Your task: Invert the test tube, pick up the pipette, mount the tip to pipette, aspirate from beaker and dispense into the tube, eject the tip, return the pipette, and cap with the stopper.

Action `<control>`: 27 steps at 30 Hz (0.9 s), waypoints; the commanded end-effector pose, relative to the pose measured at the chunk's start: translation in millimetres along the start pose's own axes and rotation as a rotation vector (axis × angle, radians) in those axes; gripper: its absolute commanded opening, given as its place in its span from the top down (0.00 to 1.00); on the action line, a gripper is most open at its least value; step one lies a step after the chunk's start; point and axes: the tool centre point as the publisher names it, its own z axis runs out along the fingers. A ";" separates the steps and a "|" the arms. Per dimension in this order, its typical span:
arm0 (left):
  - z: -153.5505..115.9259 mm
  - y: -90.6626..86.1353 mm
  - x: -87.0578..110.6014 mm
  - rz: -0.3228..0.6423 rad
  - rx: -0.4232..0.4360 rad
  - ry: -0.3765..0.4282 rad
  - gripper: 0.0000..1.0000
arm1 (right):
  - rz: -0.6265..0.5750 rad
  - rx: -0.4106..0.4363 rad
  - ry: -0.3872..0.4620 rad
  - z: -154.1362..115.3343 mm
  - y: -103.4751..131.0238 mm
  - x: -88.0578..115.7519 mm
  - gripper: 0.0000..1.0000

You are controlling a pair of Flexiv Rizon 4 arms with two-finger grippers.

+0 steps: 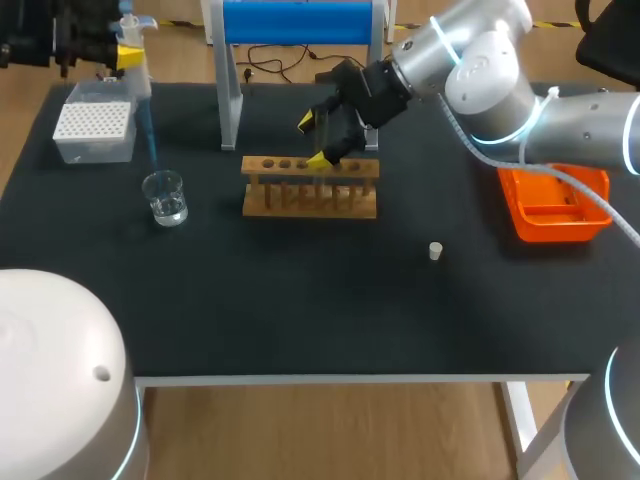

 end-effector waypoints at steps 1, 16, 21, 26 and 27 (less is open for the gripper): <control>-1.2 -7.9 6.1 -0.004 -0.014 -0.014 1.00 | 0.001 0.004 0.001 -1.5 0.8 0.7 0.00; -1.2 -7.9 6.1 -0.004 -0.014 -0.014 1.00 | 0.001 0.004 0.001 -1.5 0.8 0.7 0.00; -1.2 -7.9 6.1 -0.004 -0.014 -0.014 1.00 | 0.001 0.004 0.001 -1.5 0.8 0.7 0.00; 0.2 -14.5 6.4 0.008 0.002 -0.016 1.00 | 0.001 0.004 0.001 -1.5 0.8 0.7 0.00; 1.0 -20.7 6.1 0.007 0.003 -0.017 1.00 | 0.001 0.004 0.001 -1.5 0.8 0.7 0.00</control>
